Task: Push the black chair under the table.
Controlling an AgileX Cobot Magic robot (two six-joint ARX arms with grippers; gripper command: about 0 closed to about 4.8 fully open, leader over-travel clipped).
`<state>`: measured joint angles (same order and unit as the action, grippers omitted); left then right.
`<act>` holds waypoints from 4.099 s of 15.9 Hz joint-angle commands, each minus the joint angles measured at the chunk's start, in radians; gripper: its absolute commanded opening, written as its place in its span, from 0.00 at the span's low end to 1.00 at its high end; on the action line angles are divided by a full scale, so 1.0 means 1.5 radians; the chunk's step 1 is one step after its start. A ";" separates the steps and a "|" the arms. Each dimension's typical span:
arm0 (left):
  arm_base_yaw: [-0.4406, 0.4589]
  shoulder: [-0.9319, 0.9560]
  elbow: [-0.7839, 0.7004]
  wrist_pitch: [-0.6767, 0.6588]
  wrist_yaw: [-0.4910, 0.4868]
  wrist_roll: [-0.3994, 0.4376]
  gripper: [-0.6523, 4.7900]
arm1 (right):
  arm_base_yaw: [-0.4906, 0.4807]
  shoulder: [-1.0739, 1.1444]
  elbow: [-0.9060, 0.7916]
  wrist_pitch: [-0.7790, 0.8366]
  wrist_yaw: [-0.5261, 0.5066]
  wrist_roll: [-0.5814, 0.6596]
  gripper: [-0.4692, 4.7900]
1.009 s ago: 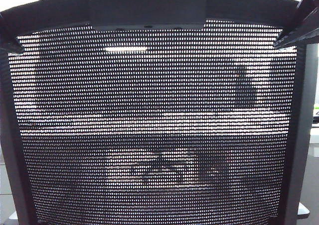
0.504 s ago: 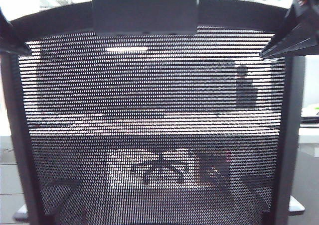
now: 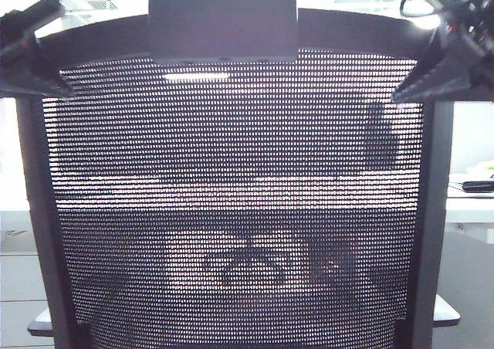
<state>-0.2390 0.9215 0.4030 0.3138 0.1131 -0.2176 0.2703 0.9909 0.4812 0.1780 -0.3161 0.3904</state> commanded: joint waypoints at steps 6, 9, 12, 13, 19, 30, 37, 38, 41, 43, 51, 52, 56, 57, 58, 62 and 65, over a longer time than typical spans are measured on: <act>0.017 0.148 0.008 0.194 -0.056 0.001 0.11 | -0.030 0.130 0.054 0.163 0.051 -0.017 0.07; 0.017 0.241 0.059 0.233 -0.055 0.001 0.11 | -0.030 0.209 0.096 0.216 0.044 -0.017 0.07; 0.017 0.341 0.115 0.295 -0.055 0.001 0.11 | -0.035 0.276 0.150 0.237 0.032 -0.020 0.07; 0.017 0.368 0.135 0.302 -0.055 0.001 0.11 | -0.035 0.297 0.171 0.240 0.032 -0.024 0.07; 0.025 0.488 0.260 0.326 -0.045 0.002 0.11 | -0.062 0.412 0.297 0.238 0.029 -0.039 0.07; 0.051 0.616 0.412 0.323 -0.002 0.002 0.11 | -0.093 0.585 0.495 0.218 -0.009 -0.054 0.07; 0.051 0.678 0.497 0.321 0.010 0.002 0.11 | -0.096 0.654 0.593 0.207 -0.013 -0.054 0.07; 0.051 0.679 0.498 0.321 0.009 0.004 0.11 | -0.097 0.658 0.596 0.209 -0.013 -0.054 0.07; 0.055 0.679 0.500 0.321 0.018 0.005 0.11 | -0.102 0.659 0.597 0.197 -0.035 -0.051 0.07; 0.055 0.678 0.500 0.326 0.074 0.000 0.11 | -0.100 0.658 0.596 0.193 -0.082 -0.043 0.07; 0.053 0.529 0.375 0.309 0.217 -0.030 0.11 | -0.073 0.475 0.391 0.216 -0.072 -0.009 0.07; 0.053 0.496 0.344 0.307 0.217 -0.030 0.11 | -0.073 0.445 0.365 0.216 -0.072 -0.005 0.07; 0.048 0.278 0.195 0.261 0.208 -0.039 0.11 | -0.073 0.248 0.239 0.189 -0.077 0.022 0.07; 0.048 0.226 0.175 0.225 0.207 -0.034 0.11 | -0.073 0.201 0.213 0.174 -0.076 0.020 0.07; 0.048 0.185 0.160 0.196 0.207 -0.031 0.11 | -0.073 0.164 0.191 0.170 -0.075 0.020 0.07; 0.048 -0.055 0.083 0.053 0.173 -0.008 0.11 | -0.075 -0.059 0.072 0.125 -0.010 0.016 0.07; 0.048 -0.171 0.075 -0.091 0.142 0.005 0.11 | -0.076 -0.152 0.019 0.107 -0.010 0.014 0.08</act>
<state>-0.1692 0.6788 0.5152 0.2348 0.3359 -0.2161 0.1558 0.7784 0.5102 0.3420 -0.3344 0.4164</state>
